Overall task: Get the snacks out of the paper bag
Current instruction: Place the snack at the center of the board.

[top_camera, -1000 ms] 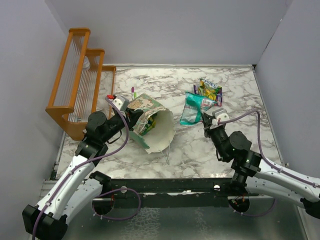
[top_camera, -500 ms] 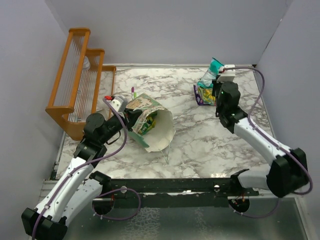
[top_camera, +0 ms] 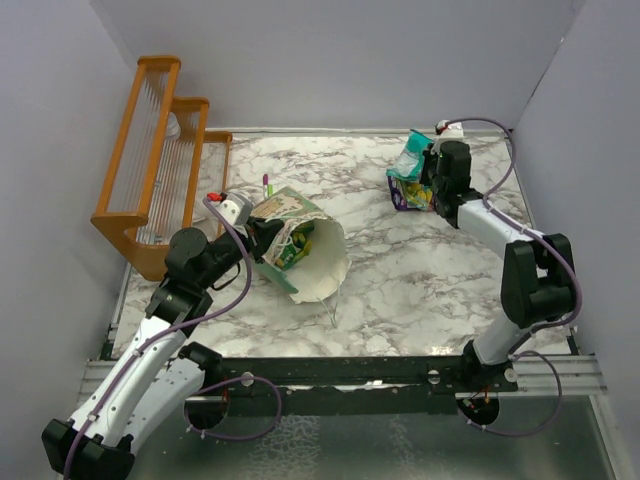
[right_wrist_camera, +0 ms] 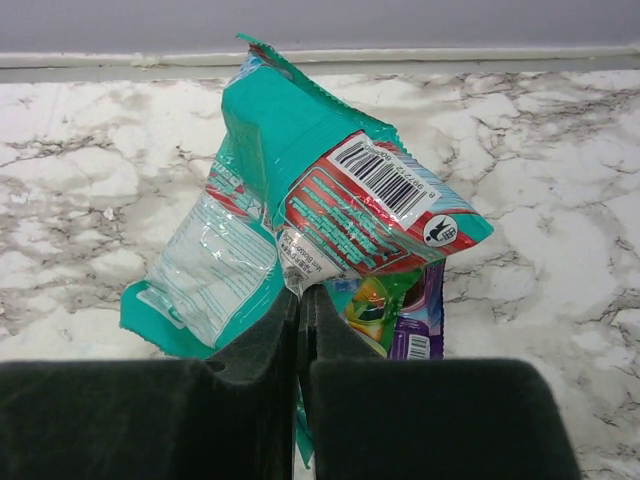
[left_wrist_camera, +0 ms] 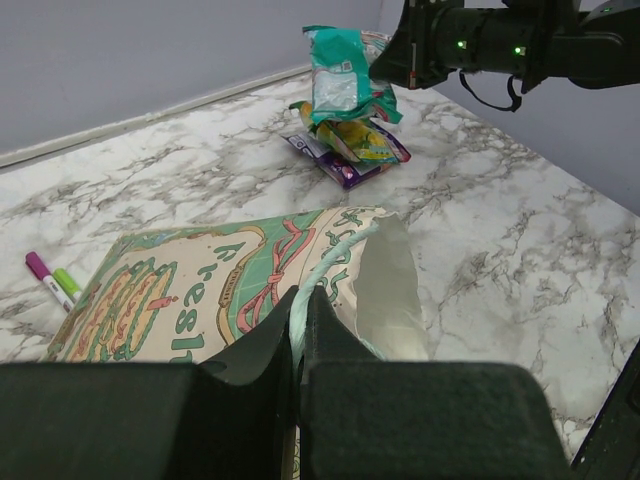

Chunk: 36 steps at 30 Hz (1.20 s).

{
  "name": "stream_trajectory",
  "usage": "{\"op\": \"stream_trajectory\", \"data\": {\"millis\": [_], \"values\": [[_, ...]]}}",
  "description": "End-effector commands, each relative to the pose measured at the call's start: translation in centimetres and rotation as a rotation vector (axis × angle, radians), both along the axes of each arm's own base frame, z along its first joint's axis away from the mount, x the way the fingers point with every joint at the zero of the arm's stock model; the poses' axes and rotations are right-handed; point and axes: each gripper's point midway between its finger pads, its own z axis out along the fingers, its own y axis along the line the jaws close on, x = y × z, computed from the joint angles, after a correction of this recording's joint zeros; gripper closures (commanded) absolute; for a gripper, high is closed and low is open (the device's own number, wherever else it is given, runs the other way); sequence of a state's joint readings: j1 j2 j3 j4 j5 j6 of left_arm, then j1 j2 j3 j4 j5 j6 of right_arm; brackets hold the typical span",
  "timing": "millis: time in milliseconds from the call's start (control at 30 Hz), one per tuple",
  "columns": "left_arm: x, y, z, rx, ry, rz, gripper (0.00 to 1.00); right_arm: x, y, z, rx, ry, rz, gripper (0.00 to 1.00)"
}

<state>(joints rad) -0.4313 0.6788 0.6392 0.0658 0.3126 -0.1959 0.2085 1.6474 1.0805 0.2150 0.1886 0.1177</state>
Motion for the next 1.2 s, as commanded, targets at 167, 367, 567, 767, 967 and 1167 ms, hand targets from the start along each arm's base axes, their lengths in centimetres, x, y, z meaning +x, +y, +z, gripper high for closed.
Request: {"op": "stream_trajectory", "data": {"millis": [167, 367, 567, 767, 967, 1167], "values": [[0.2, -0.1, 0.8, -0.009, -0.015, -0.003, 1.00, 1.2, -1.2, -3.8, 0.002, 0.091, -0.056, 0.99], [0.3, -0.3, 0.4, -0.007, -0.002, -0.012, 1.00, 0.5, -3.0, -9.2, -0.047, 0.200, -0.135, 0.99], [0.4, -0.1, 0.2, 0.004, 0.000, 0.000, 1.00, 0.4, -3.0, -13.0, -0.036, 0.291, -0.140, 0.99], [0.6, -0.1, 0.0, 0.006, 0.005, 0.006, 1.00, 0.1, -2.2, -9.9, -0.012, 0.219, -0.076, 0.98], [0.6, -0.3, -0.2, 0.008, 0.013, -0.005, 1.00, -0.3, -1.6, -8.3, 0.004, 0.183, -0.032, 0.78], [0.6, -0.2, 0.0, 0.004, 0.007, -0.004, 1.00, 0.1, -1.3, -5.9, -0.002, 0.132, -0.007, 0.63]]}}
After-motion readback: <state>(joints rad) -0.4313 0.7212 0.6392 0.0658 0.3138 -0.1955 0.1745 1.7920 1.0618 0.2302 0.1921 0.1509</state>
